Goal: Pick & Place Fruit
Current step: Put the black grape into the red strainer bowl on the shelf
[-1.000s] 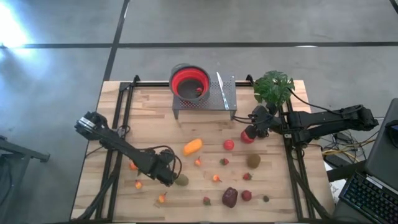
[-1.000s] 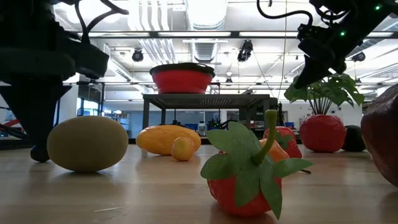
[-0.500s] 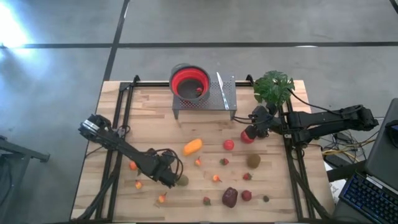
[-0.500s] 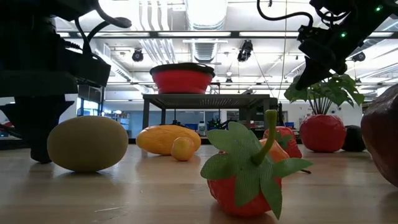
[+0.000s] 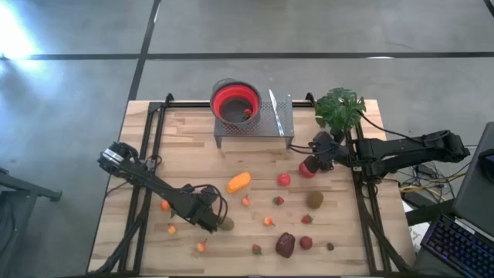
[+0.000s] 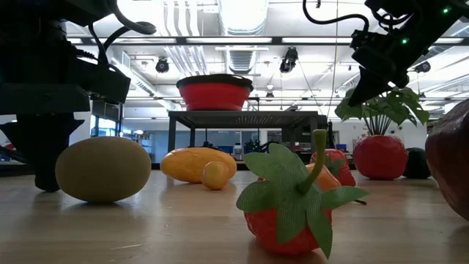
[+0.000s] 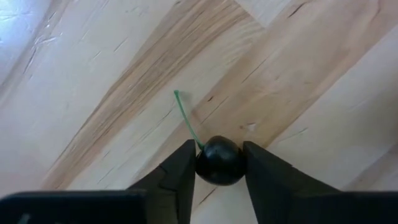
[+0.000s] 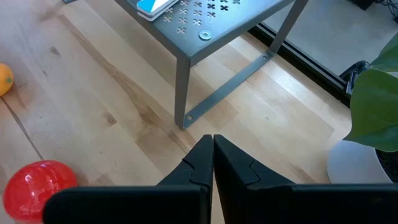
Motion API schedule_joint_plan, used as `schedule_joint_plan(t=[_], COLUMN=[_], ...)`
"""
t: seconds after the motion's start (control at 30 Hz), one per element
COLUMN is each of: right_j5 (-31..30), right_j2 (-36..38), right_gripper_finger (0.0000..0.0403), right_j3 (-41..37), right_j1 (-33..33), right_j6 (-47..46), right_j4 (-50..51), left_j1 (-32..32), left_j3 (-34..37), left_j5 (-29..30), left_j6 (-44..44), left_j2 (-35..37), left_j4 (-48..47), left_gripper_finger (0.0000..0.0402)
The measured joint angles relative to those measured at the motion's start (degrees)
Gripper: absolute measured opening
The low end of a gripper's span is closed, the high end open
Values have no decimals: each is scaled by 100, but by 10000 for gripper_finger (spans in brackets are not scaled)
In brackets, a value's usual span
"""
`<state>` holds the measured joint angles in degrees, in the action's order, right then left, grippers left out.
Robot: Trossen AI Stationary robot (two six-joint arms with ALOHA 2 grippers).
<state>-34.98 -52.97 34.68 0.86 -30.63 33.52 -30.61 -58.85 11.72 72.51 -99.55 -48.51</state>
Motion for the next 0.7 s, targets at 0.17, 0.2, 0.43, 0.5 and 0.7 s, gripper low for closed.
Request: schedule_joint_plan(t=[0.17,0.2,0.43,0.5,0.7], right_j5=[2,2,2,0,2], right_j2=[0,0,0,0,0], right_gripper_finger=[8,8,8,8,8], right_j3=[0,0,0,0,0], right_j1=[-2,-2,-2,-1,0], right_j6=[0,0,0,0,0], right_j4=[0,0,0,0,0], left_j1=[0,0,1,8,47], left_j3=[0,0,-36,-39,-117], left_j5=[-22,-26,-27,-14,701], left_j6=[-20,-47,-144,-198,-300], left_j2=[0,0,55,116,453], left_j4=[-2,-5,-207,-198,-395], left_gripper_finger=[127,130,124,123,128])
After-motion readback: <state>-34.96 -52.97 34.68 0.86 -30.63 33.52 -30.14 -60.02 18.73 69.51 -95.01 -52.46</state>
